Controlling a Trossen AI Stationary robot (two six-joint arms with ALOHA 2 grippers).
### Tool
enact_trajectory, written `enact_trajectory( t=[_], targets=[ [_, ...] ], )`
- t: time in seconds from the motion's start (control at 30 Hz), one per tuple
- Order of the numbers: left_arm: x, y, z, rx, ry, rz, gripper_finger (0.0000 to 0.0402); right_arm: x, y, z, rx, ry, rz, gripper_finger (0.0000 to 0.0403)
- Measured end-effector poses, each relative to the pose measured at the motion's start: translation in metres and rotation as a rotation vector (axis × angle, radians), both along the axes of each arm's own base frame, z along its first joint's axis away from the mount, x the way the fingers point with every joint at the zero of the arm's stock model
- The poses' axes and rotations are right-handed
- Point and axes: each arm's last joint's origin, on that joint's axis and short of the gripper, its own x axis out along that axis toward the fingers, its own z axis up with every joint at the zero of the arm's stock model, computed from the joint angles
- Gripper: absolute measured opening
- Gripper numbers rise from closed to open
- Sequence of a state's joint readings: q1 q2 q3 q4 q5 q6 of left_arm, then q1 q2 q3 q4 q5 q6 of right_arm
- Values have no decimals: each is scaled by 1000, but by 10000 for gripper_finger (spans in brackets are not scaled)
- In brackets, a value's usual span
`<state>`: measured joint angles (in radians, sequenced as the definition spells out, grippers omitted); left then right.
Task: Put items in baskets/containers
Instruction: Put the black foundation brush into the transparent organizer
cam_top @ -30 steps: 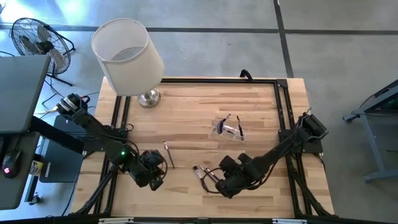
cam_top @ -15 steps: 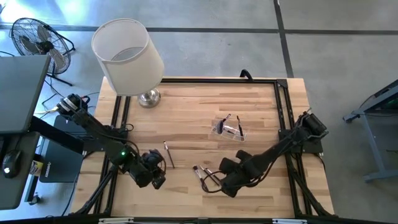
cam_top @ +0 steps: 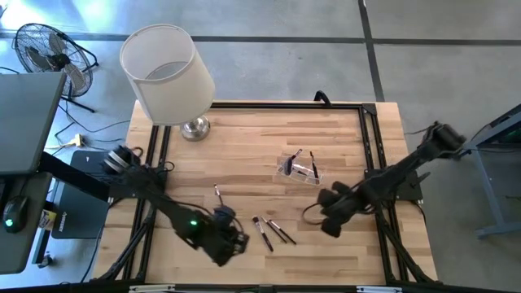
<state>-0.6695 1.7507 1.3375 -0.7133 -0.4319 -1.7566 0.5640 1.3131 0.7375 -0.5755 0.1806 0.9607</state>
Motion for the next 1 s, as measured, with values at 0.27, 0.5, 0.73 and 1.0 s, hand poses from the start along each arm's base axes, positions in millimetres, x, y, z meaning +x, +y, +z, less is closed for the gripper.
enact_trajectory(
  t=[0.27, 0.5, 0.73, 1.0],
  targets=[
    [73, -7, 3, -130, 139, 226, 0, -57, -29, -8, 76, -66, 86, 0],
    [98, -8, -2, -183, 165, 361, 0, -75, -33, -14, 92, -85, 220, 0],
    [108, 4, -15, -178, 201, 417, 7, -78, -31, -15, 42, -106, 294, 0],
    [115, 17, -21, -173, 211, 468, 63, -78, -29, -15, 32, -113, 338, 0]
  ],
)
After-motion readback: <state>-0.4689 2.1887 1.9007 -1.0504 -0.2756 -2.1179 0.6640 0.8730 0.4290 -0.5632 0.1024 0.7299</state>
